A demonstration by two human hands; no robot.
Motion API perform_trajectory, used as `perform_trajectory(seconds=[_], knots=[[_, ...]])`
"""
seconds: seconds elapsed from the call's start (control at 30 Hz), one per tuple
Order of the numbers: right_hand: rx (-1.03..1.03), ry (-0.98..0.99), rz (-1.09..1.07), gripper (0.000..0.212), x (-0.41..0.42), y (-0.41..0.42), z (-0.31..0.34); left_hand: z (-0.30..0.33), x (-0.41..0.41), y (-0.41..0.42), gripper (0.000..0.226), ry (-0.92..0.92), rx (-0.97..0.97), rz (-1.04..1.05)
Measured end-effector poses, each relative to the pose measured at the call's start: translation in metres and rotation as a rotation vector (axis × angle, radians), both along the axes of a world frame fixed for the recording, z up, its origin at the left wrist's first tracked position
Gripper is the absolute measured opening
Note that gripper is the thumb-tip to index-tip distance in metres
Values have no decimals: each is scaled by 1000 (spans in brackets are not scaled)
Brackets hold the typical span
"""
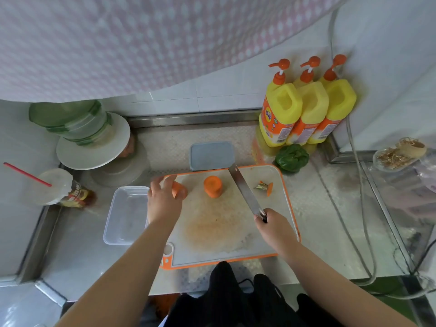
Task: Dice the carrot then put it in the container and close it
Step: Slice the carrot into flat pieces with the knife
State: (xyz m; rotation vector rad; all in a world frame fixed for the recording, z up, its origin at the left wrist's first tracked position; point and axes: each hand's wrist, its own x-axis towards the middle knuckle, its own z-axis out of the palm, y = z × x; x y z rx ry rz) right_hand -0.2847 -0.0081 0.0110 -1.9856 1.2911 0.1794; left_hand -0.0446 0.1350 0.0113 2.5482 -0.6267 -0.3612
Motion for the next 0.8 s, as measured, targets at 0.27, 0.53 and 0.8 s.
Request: perform_trajectory(seconds=[0.27,0.53,0.8], knots=[[-88,-71,60,26,-4,15,-3,6,-28,39,26,324,-201,21],[-222,-2,316,26,-12,22,-8,-6,-71,39,31,554,-193,-124],[-94,131,367,23,8,35,-13,3,-84,28,25,750,-282,62]])
